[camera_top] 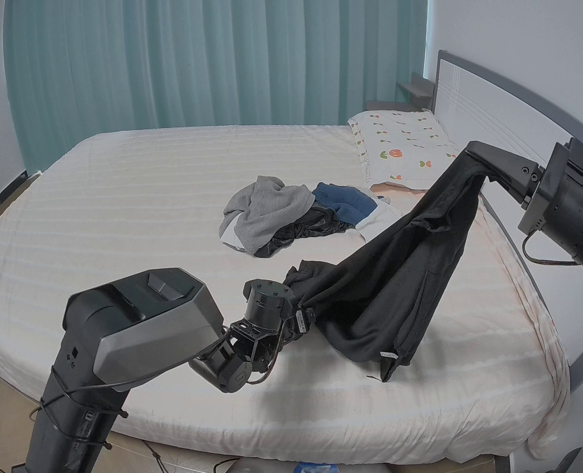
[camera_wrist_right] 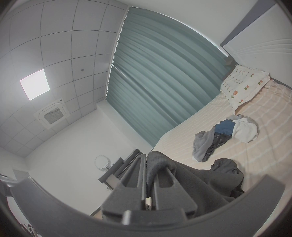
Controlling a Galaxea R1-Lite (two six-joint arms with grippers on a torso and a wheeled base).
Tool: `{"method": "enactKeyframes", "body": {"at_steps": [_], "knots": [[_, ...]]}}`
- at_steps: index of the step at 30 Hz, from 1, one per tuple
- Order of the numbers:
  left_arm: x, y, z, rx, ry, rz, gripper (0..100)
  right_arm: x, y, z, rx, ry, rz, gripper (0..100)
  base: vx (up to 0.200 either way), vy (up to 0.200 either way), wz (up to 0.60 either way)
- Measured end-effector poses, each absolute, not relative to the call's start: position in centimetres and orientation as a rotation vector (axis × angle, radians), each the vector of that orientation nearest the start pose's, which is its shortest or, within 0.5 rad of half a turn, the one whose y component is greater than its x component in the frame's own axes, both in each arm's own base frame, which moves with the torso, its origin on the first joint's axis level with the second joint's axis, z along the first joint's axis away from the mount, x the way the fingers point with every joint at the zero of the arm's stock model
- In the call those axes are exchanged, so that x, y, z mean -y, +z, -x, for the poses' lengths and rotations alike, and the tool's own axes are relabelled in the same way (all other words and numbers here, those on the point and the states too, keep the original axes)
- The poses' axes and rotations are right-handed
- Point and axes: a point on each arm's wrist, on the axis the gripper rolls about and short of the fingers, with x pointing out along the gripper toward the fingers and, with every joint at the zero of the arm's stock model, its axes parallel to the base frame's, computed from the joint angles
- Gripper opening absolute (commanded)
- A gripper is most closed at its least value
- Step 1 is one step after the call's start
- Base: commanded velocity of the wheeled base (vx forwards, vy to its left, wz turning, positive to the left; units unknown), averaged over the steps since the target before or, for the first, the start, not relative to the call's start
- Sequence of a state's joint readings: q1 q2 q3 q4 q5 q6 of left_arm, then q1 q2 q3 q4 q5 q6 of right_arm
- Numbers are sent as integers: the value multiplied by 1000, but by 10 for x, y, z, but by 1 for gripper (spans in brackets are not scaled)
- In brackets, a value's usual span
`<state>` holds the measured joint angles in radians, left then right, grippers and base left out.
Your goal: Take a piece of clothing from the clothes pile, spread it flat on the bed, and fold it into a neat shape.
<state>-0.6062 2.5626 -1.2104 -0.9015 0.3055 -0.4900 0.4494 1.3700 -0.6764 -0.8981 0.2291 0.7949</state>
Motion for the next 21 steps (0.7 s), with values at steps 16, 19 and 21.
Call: {"method": "enactKeyframes", "body": {"at_steps": [16,19,21], "knots": [[238,-18,-357,-575,-134,306,0,-103,238,-227,-124,650,-776,0,0,0,0],[228,24,-350,-580,-118,350,0,-103,234,-233,-138,636,-772,0,0,0,0],[221,47,-346,-572,-119,379,0,-104,233,-237,-136,629,-770,0,0,0,0]]}}
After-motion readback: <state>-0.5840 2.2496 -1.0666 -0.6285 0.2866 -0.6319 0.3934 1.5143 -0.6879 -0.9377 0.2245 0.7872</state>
